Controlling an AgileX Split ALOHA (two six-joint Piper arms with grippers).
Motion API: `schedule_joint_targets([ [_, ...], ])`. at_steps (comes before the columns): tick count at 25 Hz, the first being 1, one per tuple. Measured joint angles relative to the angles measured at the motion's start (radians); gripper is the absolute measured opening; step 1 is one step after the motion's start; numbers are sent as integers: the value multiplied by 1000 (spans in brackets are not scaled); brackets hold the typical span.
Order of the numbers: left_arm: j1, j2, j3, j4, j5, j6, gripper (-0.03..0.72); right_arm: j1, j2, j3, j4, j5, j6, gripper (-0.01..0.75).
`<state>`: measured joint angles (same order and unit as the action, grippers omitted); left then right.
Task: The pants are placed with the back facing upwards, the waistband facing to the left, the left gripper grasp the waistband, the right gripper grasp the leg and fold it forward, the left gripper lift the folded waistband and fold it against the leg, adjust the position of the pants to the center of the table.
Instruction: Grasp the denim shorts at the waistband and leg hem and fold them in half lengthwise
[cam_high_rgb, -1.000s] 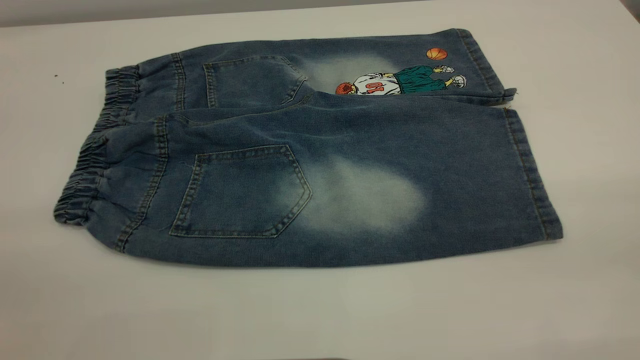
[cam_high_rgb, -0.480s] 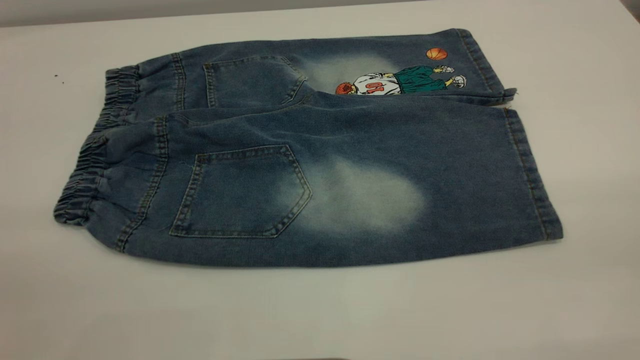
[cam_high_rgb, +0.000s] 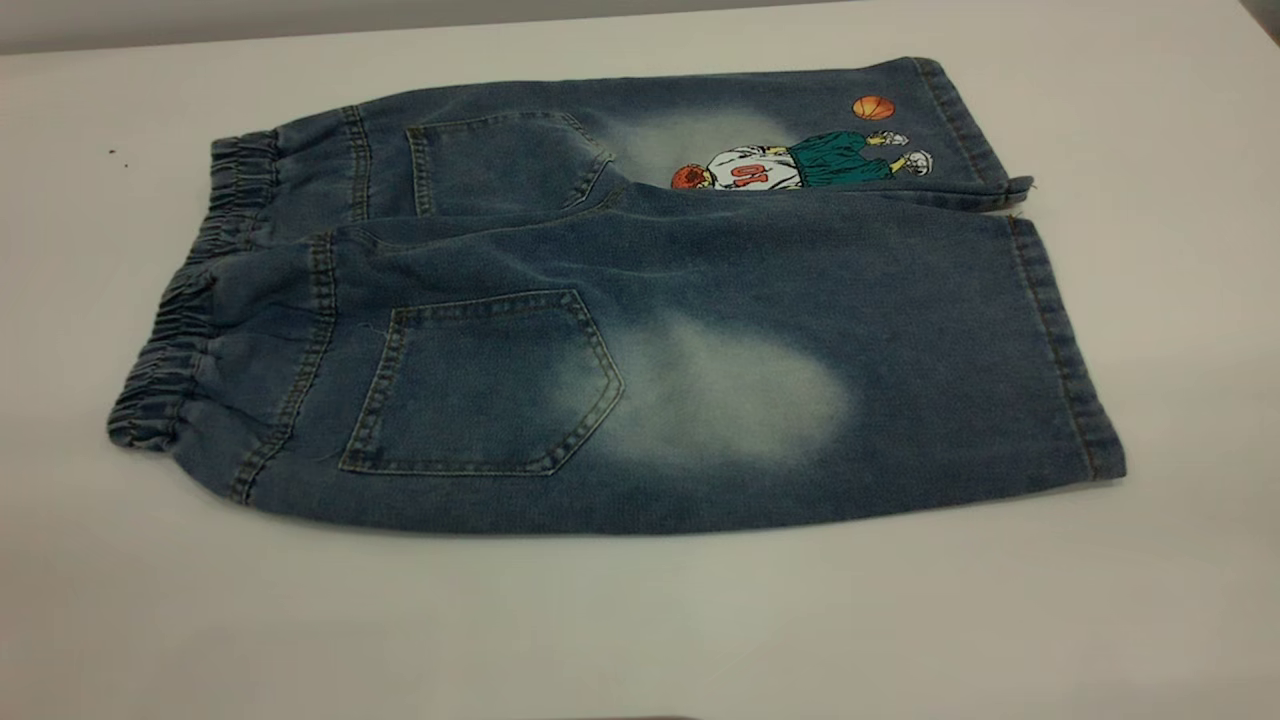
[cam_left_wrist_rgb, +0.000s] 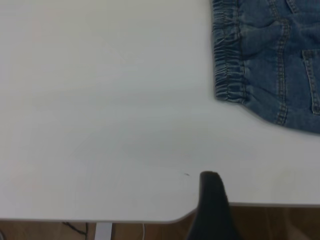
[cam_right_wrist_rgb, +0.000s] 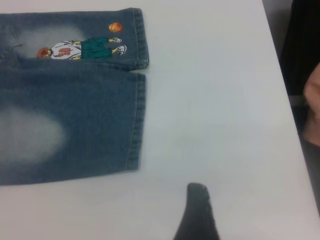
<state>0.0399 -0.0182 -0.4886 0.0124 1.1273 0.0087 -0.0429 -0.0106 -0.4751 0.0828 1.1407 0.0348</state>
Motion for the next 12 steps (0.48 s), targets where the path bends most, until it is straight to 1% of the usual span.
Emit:
schedule_joint_targets([
  [8,-5,0,0,0,0,0,464,0,0,0,44,-5,2,475],
  [12,-7,0,-1,0,1,-81,466,0,0,-2,80,-15,22,488],
])
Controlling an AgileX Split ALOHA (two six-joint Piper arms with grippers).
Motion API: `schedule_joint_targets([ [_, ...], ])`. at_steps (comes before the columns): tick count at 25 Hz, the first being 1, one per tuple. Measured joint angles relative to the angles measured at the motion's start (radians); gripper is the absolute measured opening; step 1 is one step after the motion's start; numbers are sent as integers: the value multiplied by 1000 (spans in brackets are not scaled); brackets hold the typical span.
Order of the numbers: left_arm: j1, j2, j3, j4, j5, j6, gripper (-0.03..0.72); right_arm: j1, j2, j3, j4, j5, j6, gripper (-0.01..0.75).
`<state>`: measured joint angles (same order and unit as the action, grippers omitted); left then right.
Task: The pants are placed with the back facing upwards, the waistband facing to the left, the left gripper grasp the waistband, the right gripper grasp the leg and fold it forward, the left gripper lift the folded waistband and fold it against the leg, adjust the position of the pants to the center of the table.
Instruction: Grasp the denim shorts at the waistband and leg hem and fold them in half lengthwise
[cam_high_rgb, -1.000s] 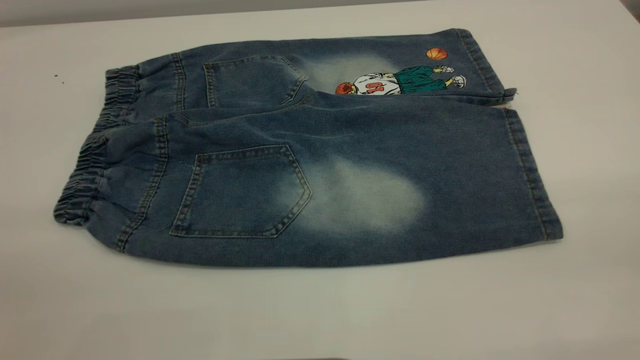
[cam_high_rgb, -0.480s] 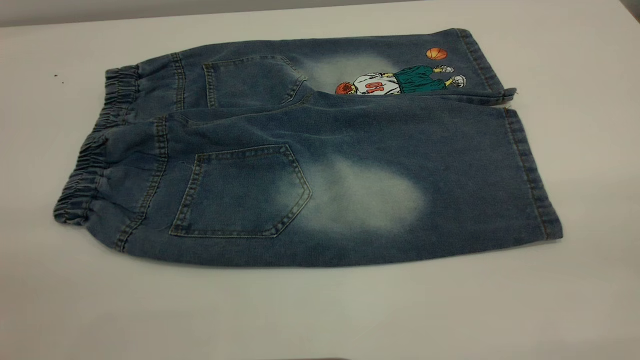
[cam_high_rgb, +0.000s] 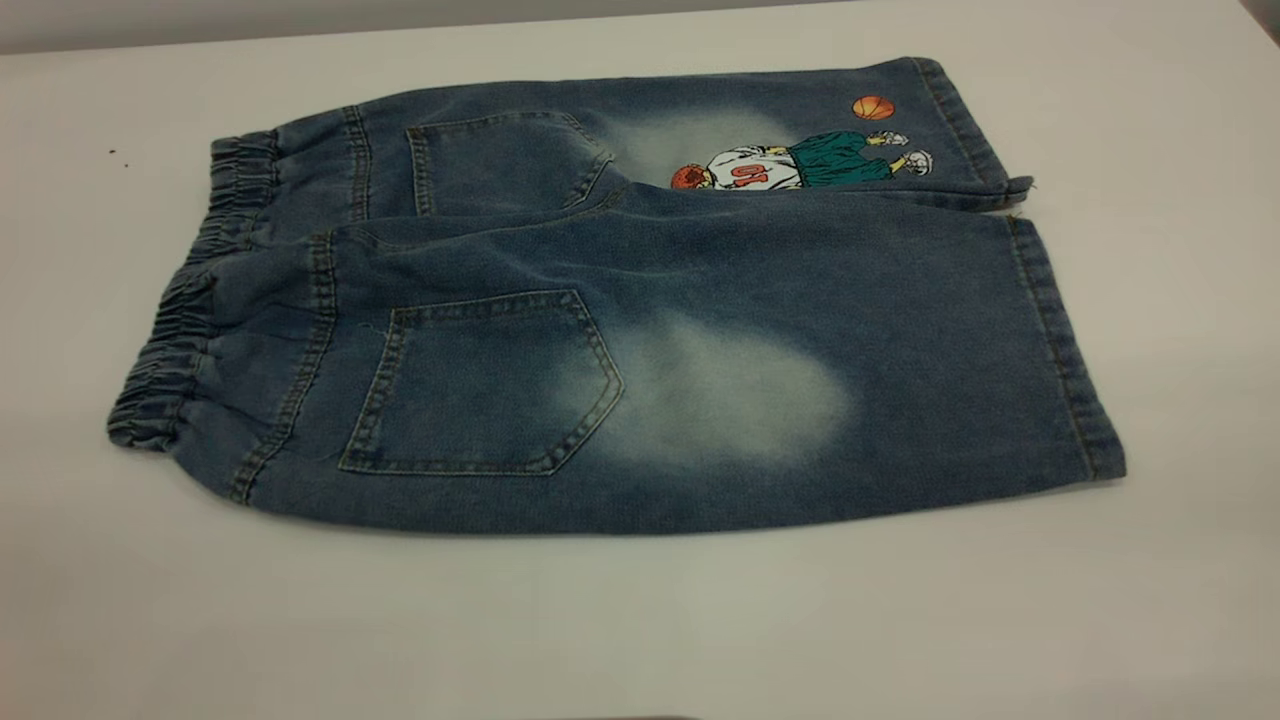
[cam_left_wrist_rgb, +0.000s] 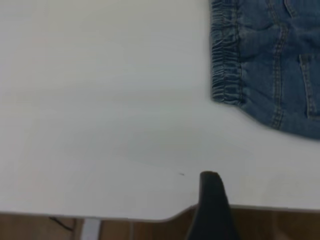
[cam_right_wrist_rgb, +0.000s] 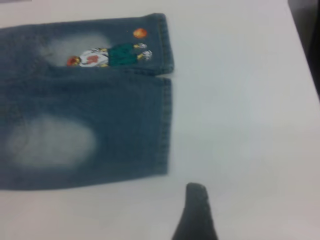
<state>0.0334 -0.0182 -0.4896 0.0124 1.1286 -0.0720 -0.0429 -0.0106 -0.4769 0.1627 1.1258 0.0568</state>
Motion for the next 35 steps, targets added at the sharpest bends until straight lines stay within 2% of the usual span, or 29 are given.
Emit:
schedule_joint_targets([
  [5,0,108,-68,-5,14,-74,510,0,72,-81,38,0,3,593],
  [8,0,245,-125,-32,-12,-112,542,0,177,-161,41,-1,3,628],
  [14,0,612,-167,-92,-236,-137,553,0,442,-274,98,-59,-7,626],
  [22,0,1112,-167,-117,-507,-143,553,0,720,-287,253,-155,-137,604],
  [28,0,1444,-168,-122,-670,-144,553,0,806,-287,321,-177,-228,594],
  [35,0,1704,-198,-125,-818,-144,553,0,829,-287,336,-218,-253,593],
])
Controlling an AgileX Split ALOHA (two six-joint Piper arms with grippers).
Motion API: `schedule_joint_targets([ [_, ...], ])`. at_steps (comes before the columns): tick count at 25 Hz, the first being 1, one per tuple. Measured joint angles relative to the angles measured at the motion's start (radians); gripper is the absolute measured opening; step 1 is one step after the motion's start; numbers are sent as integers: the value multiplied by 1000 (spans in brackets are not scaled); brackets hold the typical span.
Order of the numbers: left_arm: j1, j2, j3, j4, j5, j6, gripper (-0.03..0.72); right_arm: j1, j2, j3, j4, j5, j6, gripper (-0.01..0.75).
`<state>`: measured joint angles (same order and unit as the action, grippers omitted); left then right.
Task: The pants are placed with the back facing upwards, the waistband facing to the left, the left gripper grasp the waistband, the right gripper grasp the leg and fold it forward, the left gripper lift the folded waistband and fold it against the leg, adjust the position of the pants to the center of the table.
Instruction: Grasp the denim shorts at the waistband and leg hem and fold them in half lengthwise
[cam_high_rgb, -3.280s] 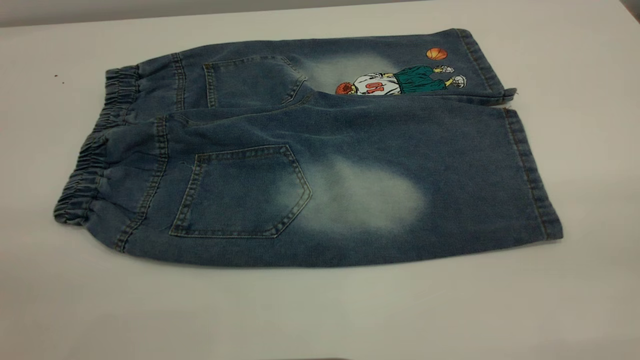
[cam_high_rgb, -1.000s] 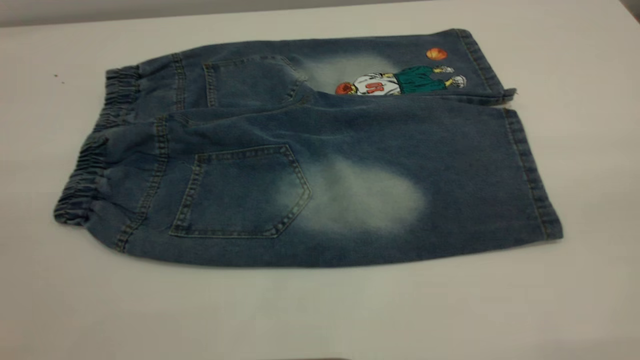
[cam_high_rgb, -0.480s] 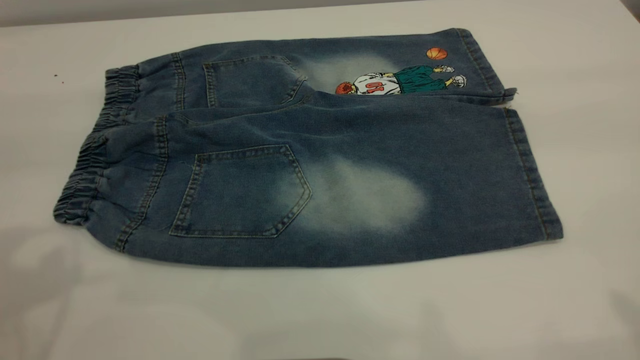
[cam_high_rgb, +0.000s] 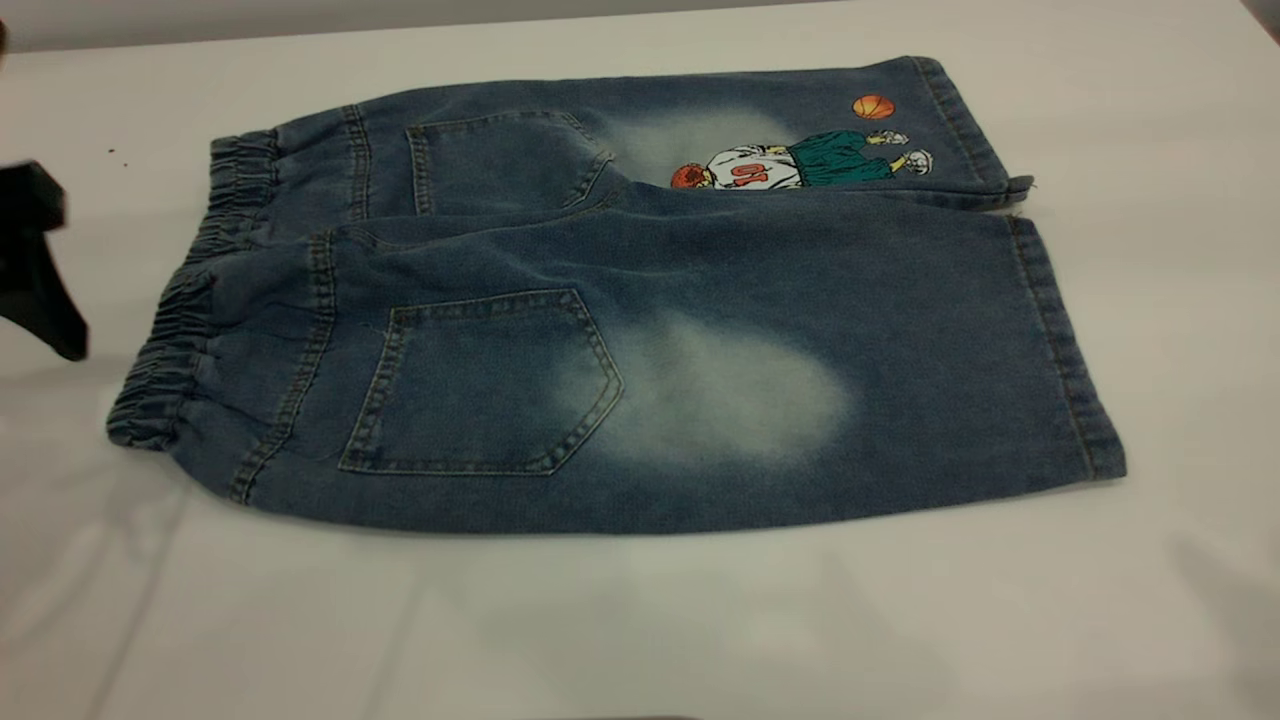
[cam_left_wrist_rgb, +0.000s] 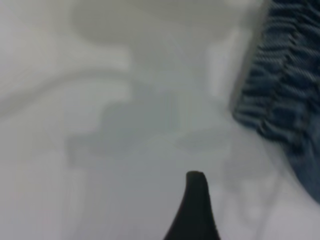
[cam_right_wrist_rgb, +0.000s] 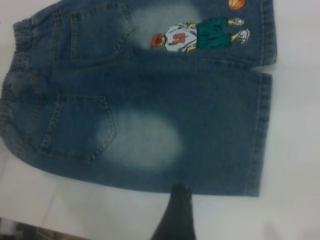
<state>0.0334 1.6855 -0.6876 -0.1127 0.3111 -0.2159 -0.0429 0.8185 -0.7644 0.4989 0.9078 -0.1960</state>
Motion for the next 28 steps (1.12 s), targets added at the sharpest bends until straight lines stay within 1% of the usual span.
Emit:
schedule_joint_targets([
  [7,0,175,-126,0,-15,25,553,0,71,-1,4,-22,-24,593],
  [10,-2,218,-157,0,-14,31,553,0,93,-1,10,-26,-25,593],
  [13,-20,241,-161,-1,-13,34,553,0,101,-1,16,-35,-28,593],
  [19,-89,251,-161,-6,-28,34,553,0,107,-1,18,-44,-29,593],
  [24,-97,251,-161,2,-2,34,553,0,107,-1,18,-45,-31,593],
  [28,-97,251,-161,71,14,34,553,0,107,-1,18,-45,-32,593],
])
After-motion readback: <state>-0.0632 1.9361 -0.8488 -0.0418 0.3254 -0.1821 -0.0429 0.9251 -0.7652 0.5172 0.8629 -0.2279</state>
